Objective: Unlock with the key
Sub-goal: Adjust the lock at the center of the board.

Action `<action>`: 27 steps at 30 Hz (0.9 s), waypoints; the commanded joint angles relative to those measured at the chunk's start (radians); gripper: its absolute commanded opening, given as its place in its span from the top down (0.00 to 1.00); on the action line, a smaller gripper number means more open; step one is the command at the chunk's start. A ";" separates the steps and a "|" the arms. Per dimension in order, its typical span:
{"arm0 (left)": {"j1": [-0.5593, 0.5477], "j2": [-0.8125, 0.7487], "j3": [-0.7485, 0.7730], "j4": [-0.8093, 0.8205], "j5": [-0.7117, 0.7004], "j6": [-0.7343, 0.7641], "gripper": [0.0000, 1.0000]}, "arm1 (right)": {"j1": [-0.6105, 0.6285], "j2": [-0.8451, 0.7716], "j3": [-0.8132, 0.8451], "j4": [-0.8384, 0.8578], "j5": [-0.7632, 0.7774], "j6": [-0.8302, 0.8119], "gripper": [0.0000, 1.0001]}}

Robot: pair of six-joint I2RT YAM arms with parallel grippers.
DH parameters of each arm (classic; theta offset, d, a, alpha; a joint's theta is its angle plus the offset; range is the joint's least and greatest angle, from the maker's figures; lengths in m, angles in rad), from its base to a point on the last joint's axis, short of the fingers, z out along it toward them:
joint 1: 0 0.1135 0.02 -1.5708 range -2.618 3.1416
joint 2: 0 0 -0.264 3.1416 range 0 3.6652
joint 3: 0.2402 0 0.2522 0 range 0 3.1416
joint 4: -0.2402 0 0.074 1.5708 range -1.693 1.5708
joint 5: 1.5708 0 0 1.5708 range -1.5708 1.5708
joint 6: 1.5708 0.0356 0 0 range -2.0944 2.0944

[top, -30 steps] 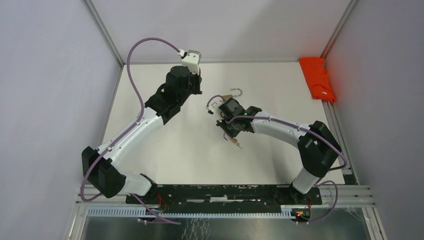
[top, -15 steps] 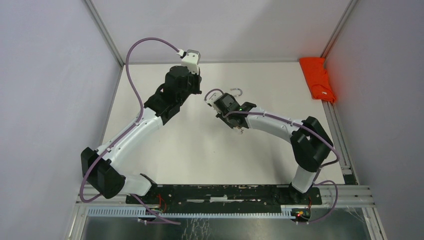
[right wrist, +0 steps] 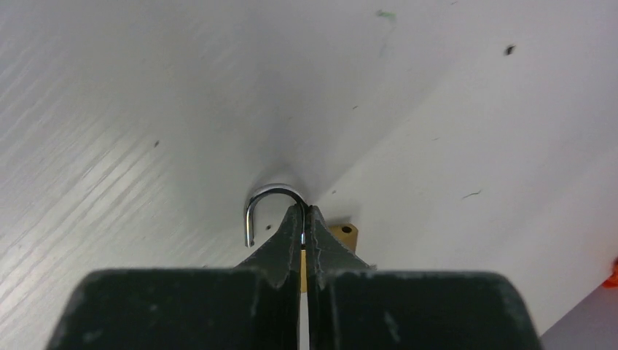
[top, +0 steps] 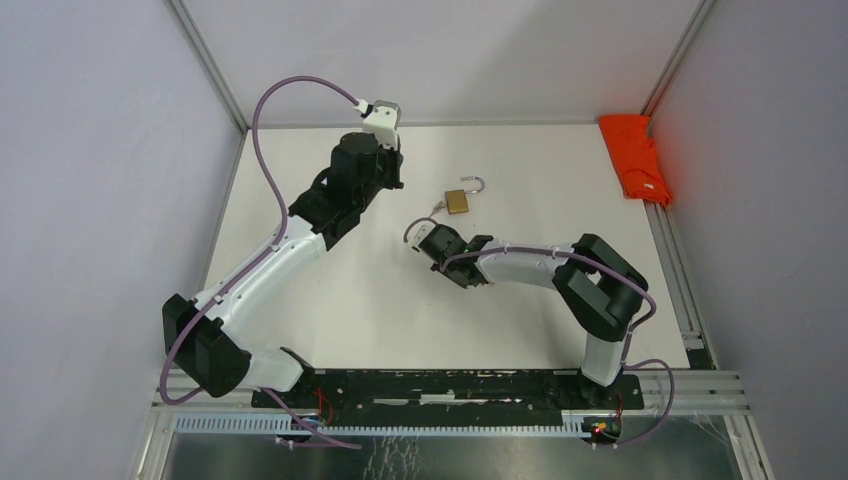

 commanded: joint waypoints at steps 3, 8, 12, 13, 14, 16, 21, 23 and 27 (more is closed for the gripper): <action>0.004 -0.002 -0.003 0.055 -0.024 0.002 0.86 | 0.022 -0.069 -0.078 0.058 -0.100 0.048 1.00; 0.004 -0.002 0.000 0.049 -0.021 0.003 0.86 | 0.021 -0.104 -0.141 0.133 -0.269 0.036 1.00; 0.004 -0.014 -0.003 0.047 -0.019 0.003 0.85 | 0.010 -0.090 -0.128 0.128 -0.429 0.034 1.00; 0.004 -0.014 -0.002 0.044 -0.020 0.002 0.84 | 0.011 -0.085 -0.120 0.122 -0.448 0.036 1.00; 0.004 -0.015 0.000 0.042 -0.019 0.002 0.84 | 0.010 -0.081 -0.116 0.117 -0.453 0.043 1.00; 0.004 -0.012 0.004 0.034 -0.020 -0.003 0.83 | 0.010 -0.080 -0.110 0.109 -0.452 0.053 0.97; 0.003 0.000 0.012 0.023 -0.023 -0.014 0.78 | 0.007 -0.089 -0.100 0.103 -0.409 0.072 0.76; 0.004 0.003 0.014 0.023 -0.029 -0.020 0.76 | 0.000 -0.101 -0.095 0.109 -0.408 0.080 0.72; 0.003 0.002 0.014 0.023 -0.042 -0.038 0.70 | -0.019 -0.176 -0.103 0.170 -0.326 0.130 0.69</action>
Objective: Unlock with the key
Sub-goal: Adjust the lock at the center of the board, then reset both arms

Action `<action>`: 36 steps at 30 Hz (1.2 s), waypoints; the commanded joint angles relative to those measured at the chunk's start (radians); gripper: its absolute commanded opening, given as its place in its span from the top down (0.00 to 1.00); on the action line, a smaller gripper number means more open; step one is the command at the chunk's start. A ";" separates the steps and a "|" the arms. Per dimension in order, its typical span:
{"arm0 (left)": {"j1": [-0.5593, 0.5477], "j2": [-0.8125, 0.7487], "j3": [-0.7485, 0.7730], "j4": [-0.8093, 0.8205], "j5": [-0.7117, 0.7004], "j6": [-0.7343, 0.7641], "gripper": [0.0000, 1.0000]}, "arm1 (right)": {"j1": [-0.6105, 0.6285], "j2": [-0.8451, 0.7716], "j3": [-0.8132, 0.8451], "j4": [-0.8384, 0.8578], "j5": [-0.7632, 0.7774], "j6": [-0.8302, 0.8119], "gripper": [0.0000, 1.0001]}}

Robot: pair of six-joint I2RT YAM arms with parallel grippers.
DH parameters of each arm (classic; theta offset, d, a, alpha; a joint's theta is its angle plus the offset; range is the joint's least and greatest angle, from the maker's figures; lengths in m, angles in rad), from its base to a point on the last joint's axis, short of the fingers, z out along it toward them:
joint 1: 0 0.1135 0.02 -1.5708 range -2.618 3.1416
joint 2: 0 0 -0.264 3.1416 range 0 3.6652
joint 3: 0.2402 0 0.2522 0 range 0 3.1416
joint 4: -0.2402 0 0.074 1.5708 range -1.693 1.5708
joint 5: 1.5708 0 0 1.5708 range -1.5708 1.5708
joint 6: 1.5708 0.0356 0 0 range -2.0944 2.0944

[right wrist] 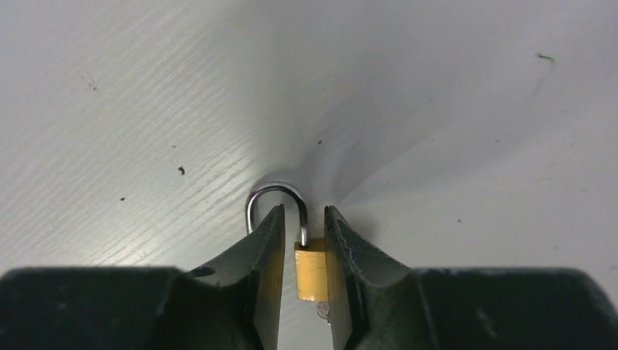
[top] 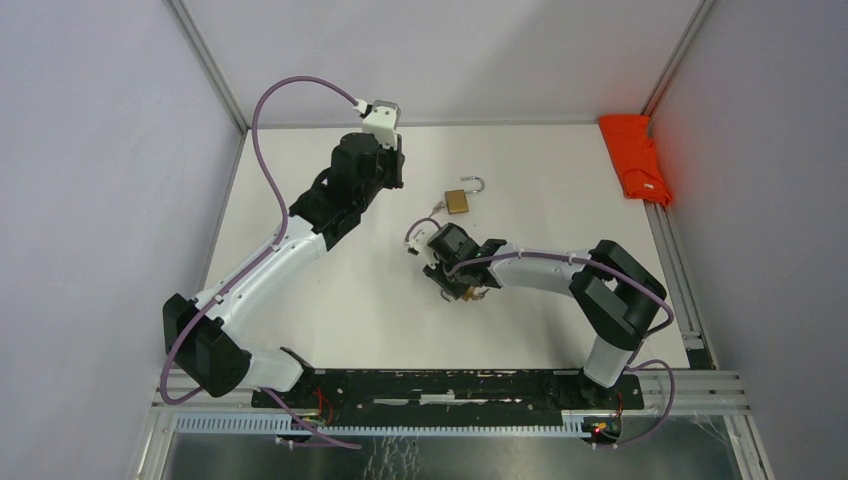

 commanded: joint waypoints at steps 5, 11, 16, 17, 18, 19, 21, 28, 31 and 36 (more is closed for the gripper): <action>0.003 -0.001 0.027 0.015 -0.013 -0.049 0.65 | -0.065 -0.198 0.062 0.064 0.120 0.125 0.63; 0.003 -0.019 0.028 0.010 -0.035 -0.054 0.64 | -0.225 -0.289 0.118 0.002 0.180 0.183 0.62; 0.004 -0.038 0.021 0.005 -0.054 -0.052 0.63 | -0.279 -0.330 0.127 0.005 0.305 0.119 0.61; 0.003 -0.042 0.021 0.003 -0.056 -0.052 0.63 | -0.282 -0.334 0.131 0.006 0.334 0.115 0.60; 0.003 -0.043 0.022 0.000 -0.057 -0.053 0.63 | -0.286 -0.334 0.134 0.006 0.363 0.114 0.60; 0.004 -0.045 0.022 -0.003 -0.059 -0.052 0.63 | -0.287 -0.331 0.137 0.004 0.392 0.111 0.60; 0.003 -0.049 0.023 -0.007 -0.061 -0.051 0.63 | -0.293 -0.324 0.142 -0.006 0.430 0.119 0.60; 0.004 -0.061 0.019 -0.008 -0.072 -0.048 0.62 | -0.298 -0.329 0.111 0.000 0.426 0.131 0.60; 0.004 -0.058 0.020 -0.011 -0.071 -0.049 0.62 | -0.299 -0.333 0.099 0.005 0.427 0.133 0.62; 0.004 -0.059 0.020 -0.011 -0.074 -0.047 0.61 | -0.302 -0.340 0.075 0.030 0.395 0.136 0.66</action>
